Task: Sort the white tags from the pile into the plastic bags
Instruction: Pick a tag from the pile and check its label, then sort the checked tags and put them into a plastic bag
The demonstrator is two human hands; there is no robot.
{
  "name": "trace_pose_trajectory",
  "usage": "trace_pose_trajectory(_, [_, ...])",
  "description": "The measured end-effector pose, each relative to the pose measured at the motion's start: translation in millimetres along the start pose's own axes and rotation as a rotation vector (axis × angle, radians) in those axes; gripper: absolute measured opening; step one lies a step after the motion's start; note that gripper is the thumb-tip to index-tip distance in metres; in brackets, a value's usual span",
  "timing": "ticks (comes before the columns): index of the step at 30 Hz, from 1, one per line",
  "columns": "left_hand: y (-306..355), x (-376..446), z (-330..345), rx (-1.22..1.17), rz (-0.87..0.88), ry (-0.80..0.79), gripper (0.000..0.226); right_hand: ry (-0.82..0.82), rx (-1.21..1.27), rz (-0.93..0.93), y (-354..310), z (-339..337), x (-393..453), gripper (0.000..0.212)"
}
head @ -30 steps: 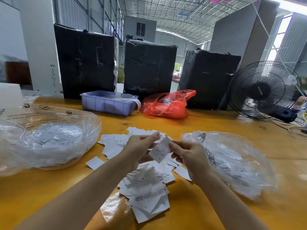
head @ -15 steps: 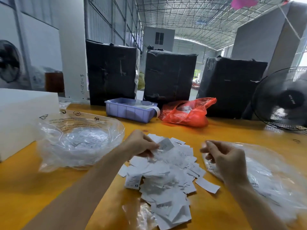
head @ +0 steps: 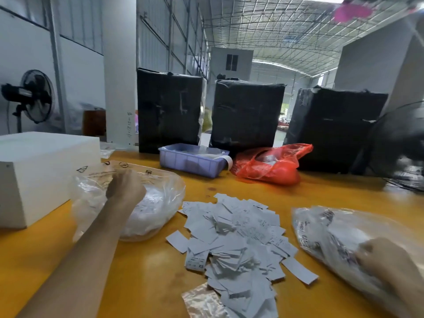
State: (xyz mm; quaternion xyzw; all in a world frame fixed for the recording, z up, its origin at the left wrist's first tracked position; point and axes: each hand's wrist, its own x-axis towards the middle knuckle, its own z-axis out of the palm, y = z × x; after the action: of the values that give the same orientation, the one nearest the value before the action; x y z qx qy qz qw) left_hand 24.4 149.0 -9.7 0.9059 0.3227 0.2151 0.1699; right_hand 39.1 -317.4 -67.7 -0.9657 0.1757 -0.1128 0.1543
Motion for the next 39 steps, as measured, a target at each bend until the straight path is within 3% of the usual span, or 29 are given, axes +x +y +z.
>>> trace_pose_trajectory(4, [34, -11, 4, 0.017, 0.17, 0.048, 0.03, 0.142, 0.127, -0.064, -2, -7, -11, 0.024])
trace_pose_trajectory(7, [55, -28, 9, -0.076, 0.296, 0.047, 0.033, 0.132, 0.252, -0.021, 0, -8, -8, 0.048])
trace_pose_trajectory(10, [77, -56, 17, -0.19, 0.459, -0.019, 0.044, 0.192, 0.39, -0.029, 1, -13, -2, 0.053])
trace_pose_trajectory(12, [89, -76, 21, -0.276, 0.571, -0.09, 0.045, 0.311, 0.525, -0.068, -5, -18, -6, 0.046])
trace_pose_trajectory(15, [103, -105, 31, -0.417, 0.734, -0.197, 0.04, 0.484, 0.843, -0.135, -20, -28, -15, 0.011])
trace_pose_trajectory(17, [110, -121, 35, -0.536, 0.788, -0.309, 0.035, 0.392, 1.157, -0.182, -34, -34, -24, 0.011])
trace_pose_trajectory(20, [117, -137, 34, -0.756, 0.74, -0.586, 0.031, 0.042, 1.505, -0.212, -61, -33, -42, 0.011])
trace_pose_trajectory(23, [120, -141, 32, -0.995, 0.542, -0.959, 0.051, -0.255, 1.504, -0.282, -89, -19, -64, 0.018])
trace_pose_trajectory(26, [119, -141, 31, -1.079, 0.413, -1.142, 0.053, -0.35, 1.431, -0.361, -104, -6, -79, 0.032])
trace_pose_trajectory(32, [114, -139, 38, -1.121, 0.274, -0.997, 0.008, -0.422, 1.386, -0.311, -106, -3, -82, 0.027])
trace_pose_trajectory(36, [112, -131, 39, -1.108, 0.215, -0.915, 0.008, -0.477, 1.283, -0.216, -101, -4, -78, 0.009])
trace_pose_trajectory(39, [110, -128, 40, -1.108, 0.21, -0.917, 0.01, -0.449, 1.262, -0.186, -99, -4, -77, 0.009])
